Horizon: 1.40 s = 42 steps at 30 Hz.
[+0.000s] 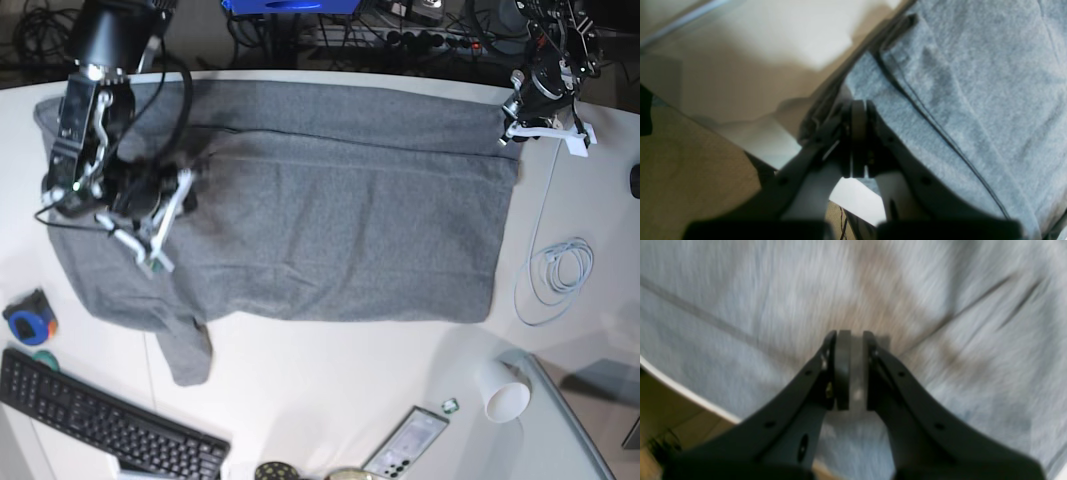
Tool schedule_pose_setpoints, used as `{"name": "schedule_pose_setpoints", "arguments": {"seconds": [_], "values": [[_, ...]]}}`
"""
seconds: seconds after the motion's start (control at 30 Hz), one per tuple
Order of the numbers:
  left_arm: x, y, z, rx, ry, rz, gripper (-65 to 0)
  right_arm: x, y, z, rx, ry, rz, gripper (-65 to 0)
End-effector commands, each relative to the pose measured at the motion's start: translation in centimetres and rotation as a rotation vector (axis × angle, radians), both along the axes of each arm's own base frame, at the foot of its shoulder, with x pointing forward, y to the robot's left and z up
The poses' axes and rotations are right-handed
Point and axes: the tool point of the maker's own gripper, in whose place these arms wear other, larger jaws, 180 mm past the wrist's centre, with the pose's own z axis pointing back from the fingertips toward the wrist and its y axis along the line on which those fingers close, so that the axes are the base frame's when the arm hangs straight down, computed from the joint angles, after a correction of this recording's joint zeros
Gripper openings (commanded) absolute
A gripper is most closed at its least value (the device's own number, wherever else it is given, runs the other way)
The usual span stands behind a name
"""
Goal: Layout the t-shirt on the table in an organized manner, then fold the t-shirt properly
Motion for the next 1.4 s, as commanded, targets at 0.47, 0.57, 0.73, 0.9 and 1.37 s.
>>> {"name": "schedule_pose_setpoints", "arguments": {"seconds": [0.47, 0.57, 0.73, 0.9, 1.37], "values": [[0.3, 0.9, 1.3, 0.117, 0.002, -0.045, -65.0, -7.2, 5.0, 0.6, 0.001, -0.053, 0.296, -59.4], [0.8, 0.8, 3.7, 0.158, -0.047, -0.073, -65.0, -4.6, 1.9, 1.4, -0.023, -0.113, 0.192, -59.4], [4.1, 0.4, 7.6, 0.206, -0.165, -0.105, -65.0, 3.6, -8.3, 4.8, -0.118, -0.255, -0.079, -58.8], [9.4, 0.4, 8.1, 0.188, -0.233, -0.121, -65.0, 10.1, -16.1, 3.7, -0.114, -0.179, -0.199, -58.7], [16.4, -4.4, 2.4, 0.291, -0.087, -0.373, -65.0, 14.8, -16.2, 0.7, 0.125, -0.304, -0.326, -41.6]]}}
